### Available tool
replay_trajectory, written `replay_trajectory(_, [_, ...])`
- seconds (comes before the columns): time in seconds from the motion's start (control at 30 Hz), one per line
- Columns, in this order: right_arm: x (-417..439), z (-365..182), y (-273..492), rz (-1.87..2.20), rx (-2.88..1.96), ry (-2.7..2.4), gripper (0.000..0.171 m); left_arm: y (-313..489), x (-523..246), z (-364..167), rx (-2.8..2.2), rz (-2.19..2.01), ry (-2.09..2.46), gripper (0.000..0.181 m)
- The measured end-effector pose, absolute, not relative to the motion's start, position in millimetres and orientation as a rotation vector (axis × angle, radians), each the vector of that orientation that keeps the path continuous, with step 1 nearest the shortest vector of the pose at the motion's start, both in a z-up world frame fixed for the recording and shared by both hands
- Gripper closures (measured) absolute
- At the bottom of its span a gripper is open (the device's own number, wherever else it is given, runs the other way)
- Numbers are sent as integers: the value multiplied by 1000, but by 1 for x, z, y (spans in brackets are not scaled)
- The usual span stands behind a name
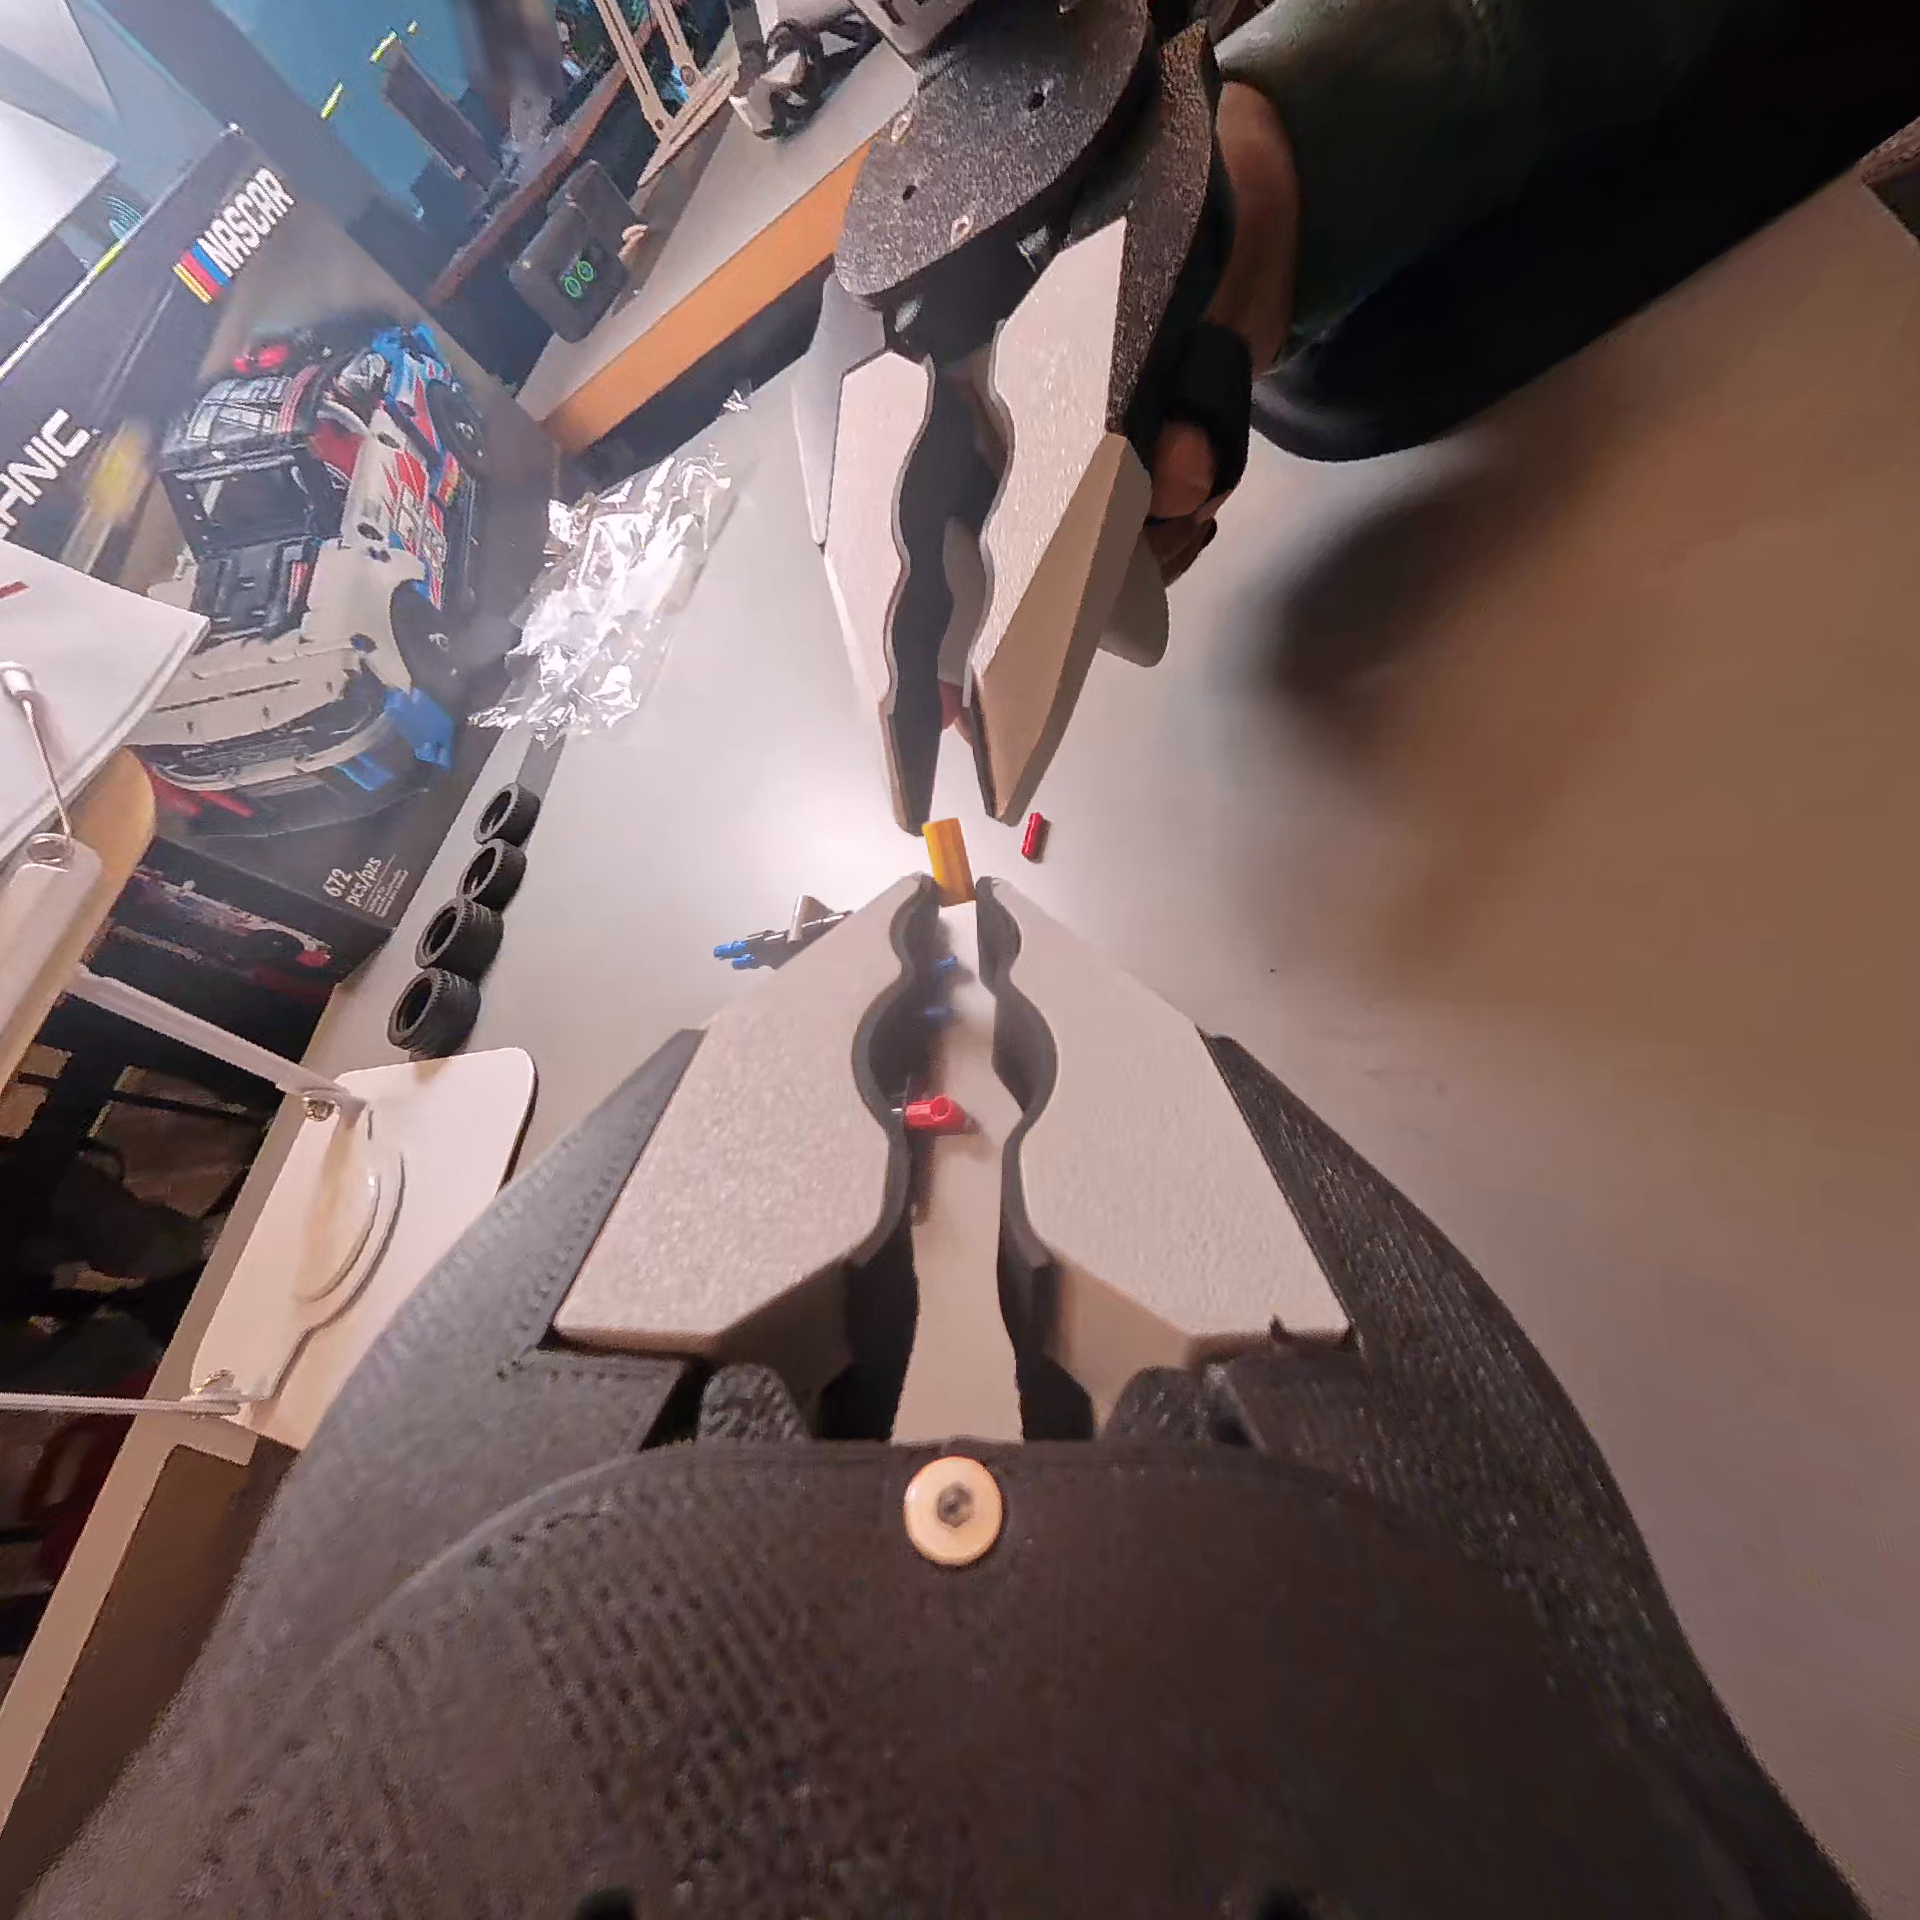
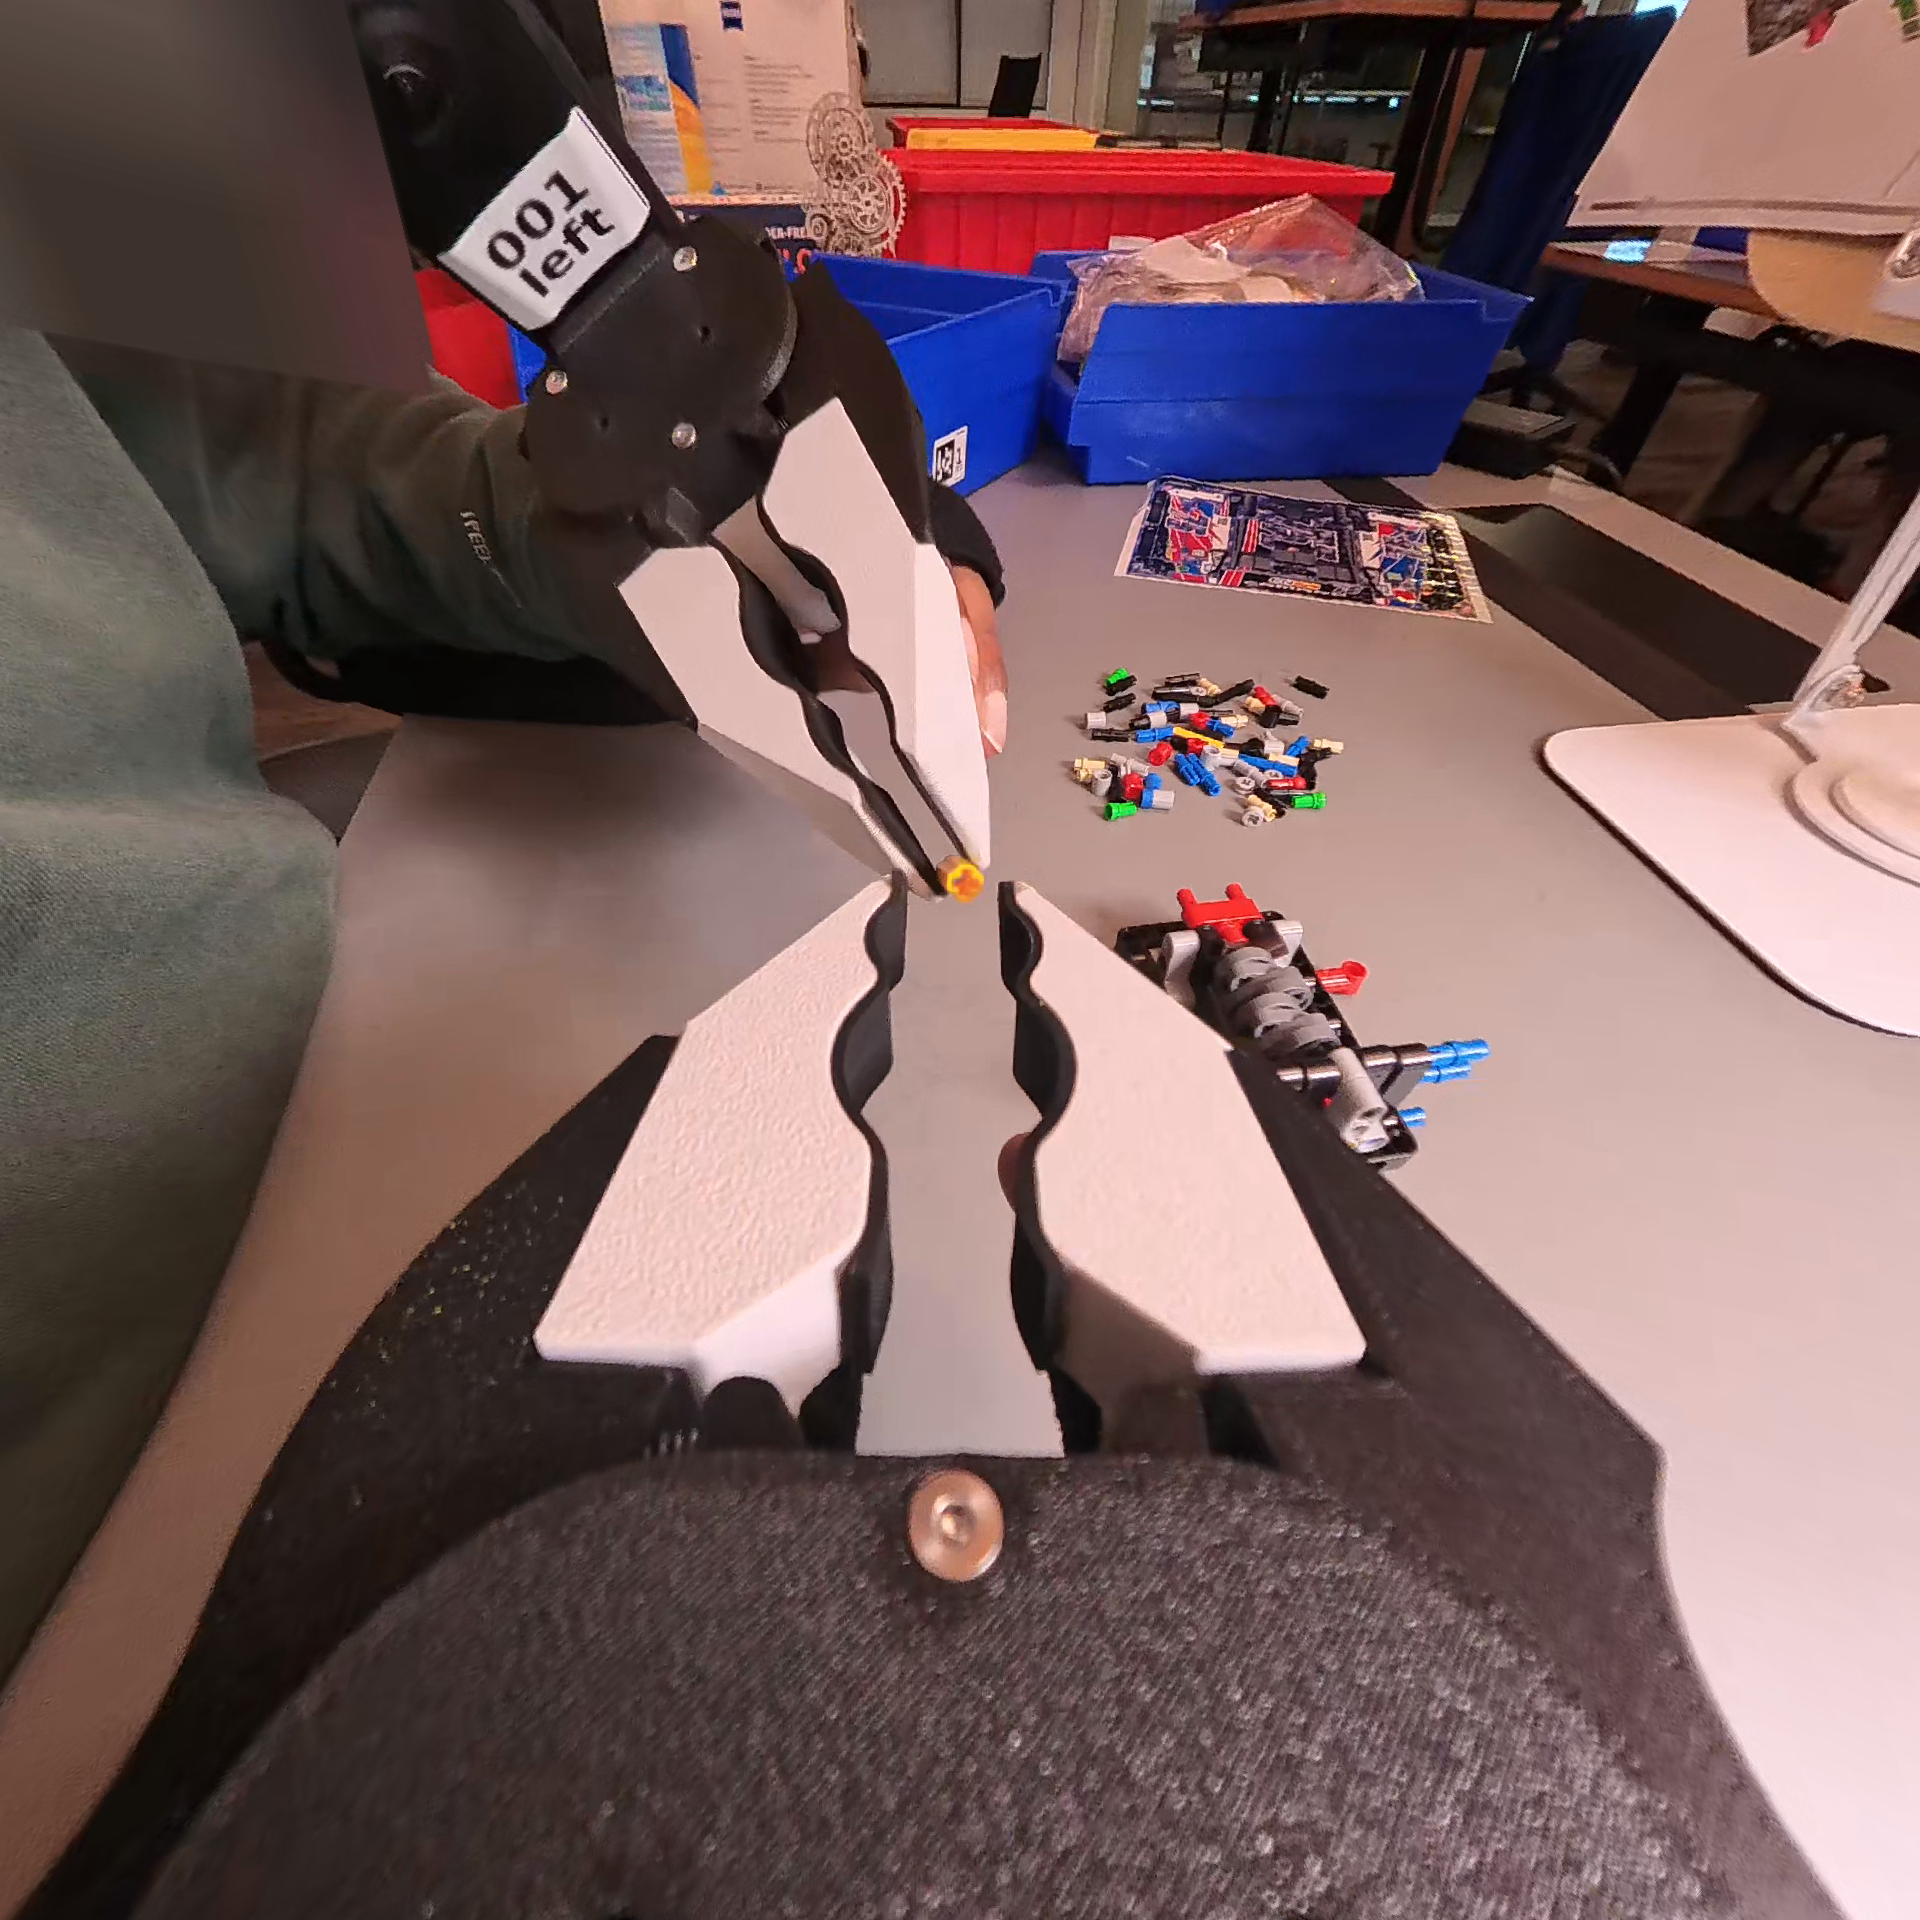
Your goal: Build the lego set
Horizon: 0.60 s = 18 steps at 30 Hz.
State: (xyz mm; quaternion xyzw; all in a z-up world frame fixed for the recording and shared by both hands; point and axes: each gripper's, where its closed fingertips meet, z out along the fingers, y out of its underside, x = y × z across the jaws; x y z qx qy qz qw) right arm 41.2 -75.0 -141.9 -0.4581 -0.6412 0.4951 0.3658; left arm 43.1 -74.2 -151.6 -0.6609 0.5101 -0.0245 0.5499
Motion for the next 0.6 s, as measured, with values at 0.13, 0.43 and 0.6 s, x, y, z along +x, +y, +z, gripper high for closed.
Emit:
replay_trajectory(0.13, [41, -146, -75, 1263, -1188, -1661, 160, -74, 46, -155, -1565, -36, 1238, 176])
replay_trajectory(0.43, [43, -147, -75, 1253, -1176, -1684, 166, -73, 50, -152, -1565, -111, 1198, 176])
replay_trajectory(0.6, [59, -118, -23, 1214, -1123, -1523, 166, -39, 20, -149, -1752, -324, 955, 150])
